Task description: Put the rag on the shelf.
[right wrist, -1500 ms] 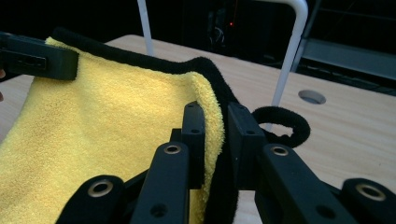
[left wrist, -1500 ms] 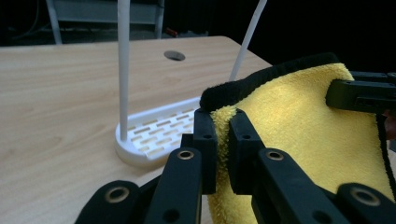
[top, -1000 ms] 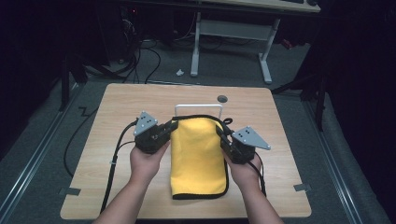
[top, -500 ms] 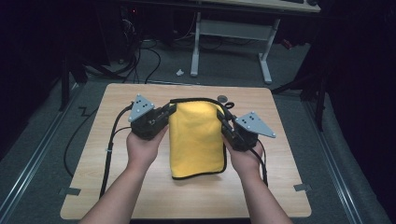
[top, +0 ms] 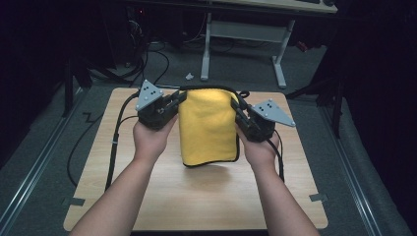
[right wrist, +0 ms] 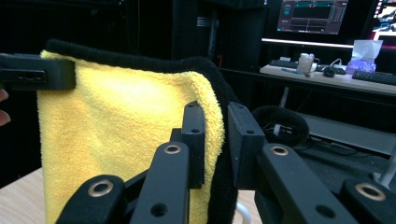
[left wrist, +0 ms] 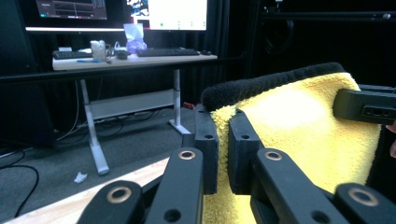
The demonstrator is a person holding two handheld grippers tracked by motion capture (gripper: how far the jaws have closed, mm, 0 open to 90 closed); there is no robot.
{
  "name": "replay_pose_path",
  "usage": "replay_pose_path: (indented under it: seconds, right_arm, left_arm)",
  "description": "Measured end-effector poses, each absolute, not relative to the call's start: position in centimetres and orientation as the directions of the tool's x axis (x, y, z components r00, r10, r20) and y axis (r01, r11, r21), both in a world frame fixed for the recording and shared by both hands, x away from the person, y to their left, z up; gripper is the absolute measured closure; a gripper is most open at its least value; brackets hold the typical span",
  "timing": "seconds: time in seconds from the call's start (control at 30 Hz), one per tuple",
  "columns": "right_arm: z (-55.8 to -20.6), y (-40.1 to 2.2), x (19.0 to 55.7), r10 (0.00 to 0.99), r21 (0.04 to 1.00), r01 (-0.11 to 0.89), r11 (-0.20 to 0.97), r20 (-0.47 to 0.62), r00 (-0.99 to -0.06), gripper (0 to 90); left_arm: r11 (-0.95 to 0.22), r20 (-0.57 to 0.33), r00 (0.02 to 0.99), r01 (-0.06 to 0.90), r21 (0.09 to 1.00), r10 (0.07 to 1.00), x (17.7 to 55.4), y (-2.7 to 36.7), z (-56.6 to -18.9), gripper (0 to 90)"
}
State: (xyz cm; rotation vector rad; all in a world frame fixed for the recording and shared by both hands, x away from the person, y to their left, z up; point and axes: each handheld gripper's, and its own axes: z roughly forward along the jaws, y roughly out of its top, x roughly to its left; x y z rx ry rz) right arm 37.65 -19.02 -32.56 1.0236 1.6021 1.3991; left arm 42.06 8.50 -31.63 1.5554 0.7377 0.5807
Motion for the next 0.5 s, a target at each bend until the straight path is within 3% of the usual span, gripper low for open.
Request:
replay_pose_path:
  seconds: [0.5]
  right_arm:
    - [-32.2, -20.3, 42.8, 0.922, 0.992, 0.095, 0.087, -0.044, -0.385, 79.1]
  left_arm:
    - [-0.123, 0.039, 0.651, 0.084, 0.989, 0.758, 47.2, 7.0, -31.1, 84.2]
